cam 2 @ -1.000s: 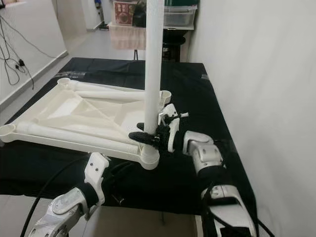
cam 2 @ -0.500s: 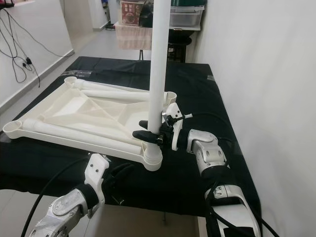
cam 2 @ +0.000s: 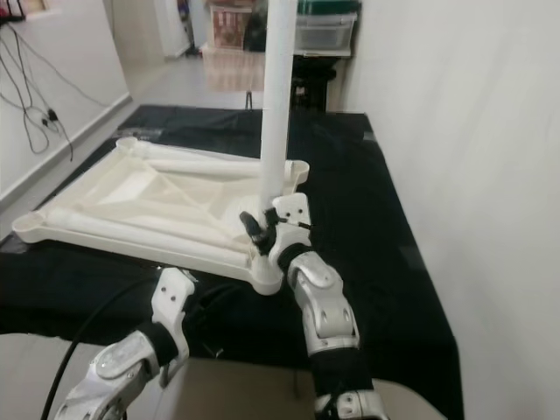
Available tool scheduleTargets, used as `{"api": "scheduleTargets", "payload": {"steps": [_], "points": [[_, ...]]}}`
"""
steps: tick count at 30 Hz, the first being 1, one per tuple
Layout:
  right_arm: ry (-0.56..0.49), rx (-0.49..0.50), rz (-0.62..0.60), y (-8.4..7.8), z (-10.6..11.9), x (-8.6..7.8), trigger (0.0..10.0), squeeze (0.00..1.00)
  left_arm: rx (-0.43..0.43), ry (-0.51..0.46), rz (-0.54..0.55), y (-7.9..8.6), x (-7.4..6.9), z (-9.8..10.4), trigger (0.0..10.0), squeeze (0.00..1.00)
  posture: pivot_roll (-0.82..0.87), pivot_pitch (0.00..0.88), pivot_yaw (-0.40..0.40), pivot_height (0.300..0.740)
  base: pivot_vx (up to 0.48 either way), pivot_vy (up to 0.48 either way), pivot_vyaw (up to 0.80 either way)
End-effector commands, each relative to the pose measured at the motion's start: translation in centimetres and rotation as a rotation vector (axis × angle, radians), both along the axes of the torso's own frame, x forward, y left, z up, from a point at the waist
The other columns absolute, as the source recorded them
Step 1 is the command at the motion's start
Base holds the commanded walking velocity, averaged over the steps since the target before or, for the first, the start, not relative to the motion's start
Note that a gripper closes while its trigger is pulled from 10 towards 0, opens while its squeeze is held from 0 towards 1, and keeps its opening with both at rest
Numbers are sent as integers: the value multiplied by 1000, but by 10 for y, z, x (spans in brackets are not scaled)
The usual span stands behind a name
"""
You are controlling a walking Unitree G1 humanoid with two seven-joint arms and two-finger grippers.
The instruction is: Building children table
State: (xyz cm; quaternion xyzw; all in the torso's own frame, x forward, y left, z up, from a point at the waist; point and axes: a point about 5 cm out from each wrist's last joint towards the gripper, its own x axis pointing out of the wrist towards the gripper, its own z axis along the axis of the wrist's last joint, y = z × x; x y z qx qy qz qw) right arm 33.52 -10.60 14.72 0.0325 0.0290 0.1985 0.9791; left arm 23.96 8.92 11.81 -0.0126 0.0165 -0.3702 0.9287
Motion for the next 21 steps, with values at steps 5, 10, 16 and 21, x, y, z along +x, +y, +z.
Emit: {"api": "scheduleTargets", "payload": {"steps": [5, 10, 16, 21], "points": [[164, -51, -51, -5, -29, -5, 10000, 0, 9, 12, 5, 2, 2, -2, 10000, 0, -18, 8, -48, 740, 0, 0, 0], [218, -151, -116, -5, -29, -4, 10000, 0, 9, 10, 7, 1, 2, -2, 10000, 0, -17, 9, -48, 740, 0, 0, 0], [65, -134, -121, -27, -3, 9, 10000, 0, 8, 8, 10, 1, 2, -2, 10000, 0, -14, 3, -54, 740, 0, 0, 0], [57, -95, -80, -41, 1, 13, 10000, 1000, 8, 8, 11, 1, 2, -2, 10000, 0, -13, 2, -55, 740, 0, 0, 0]]}}
